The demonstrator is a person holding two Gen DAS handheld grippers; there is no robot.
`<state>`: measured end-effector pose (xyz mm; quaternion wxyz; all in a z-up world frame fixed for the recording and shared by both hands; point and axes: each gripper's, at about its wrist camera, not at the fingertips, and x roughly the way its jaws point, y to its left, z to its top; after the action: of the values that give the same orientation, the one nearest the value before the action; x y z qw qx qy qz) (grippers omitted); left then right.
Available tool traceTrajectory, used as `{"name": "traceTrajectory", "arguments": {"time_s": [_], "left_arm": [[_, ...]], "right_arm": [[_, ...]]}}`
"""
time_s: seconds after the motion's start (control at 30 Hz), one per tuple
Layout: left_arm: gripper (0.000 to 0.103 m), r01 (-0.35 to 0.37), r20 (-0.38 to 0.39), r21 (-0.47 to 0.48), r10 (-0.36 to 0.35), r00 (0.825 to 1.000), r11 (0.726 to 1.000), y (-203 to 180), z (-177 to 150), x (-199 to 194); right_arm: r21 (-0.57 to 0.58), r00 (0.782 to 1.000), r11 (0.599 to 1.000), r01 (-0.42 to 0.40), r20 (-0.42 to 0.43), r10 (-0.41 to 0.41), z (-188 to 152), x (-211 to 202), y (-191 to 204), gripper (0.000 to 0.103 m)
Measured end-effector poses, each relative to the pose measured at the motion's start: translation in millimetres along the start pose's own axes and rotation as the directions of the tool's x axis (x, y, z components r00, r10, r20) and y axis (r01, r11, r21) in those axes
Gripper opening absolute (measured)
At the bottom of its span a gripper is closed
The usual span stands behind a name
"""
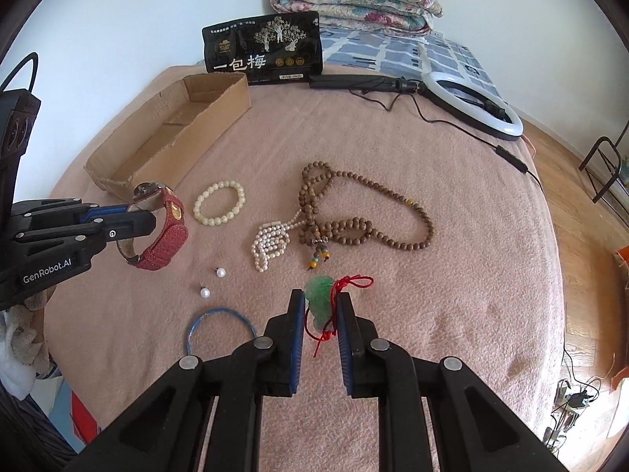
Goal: Organize jewelry
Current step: 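Carry the watch with the left tool while the right tool carries the pendant to the box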
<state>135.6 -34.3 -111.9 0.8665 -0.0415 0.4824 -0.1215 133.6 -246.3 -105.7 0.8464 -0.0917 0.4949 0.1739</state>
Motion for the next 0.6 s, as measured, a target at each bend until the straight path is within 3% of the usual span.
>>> {"name": "traceTrajectory", "arguments": {"time_s": [0.27,0.6], "left_arm": [[0.006,-0.042,0.053,-0.07,0.046,0.998,0.997,43,23,-24],[0.006,-0.11,0.071,-0.132,0.12,0.99,0.985,106,43,-36]], "right_arm": [[-0.028,0.997,0.999,-0.04,0.059,0.041,40,-11,28,0.014],[-0.097,0.989,0.991,-0.092,0.103,0.102,105,4,85,0.014]]}}
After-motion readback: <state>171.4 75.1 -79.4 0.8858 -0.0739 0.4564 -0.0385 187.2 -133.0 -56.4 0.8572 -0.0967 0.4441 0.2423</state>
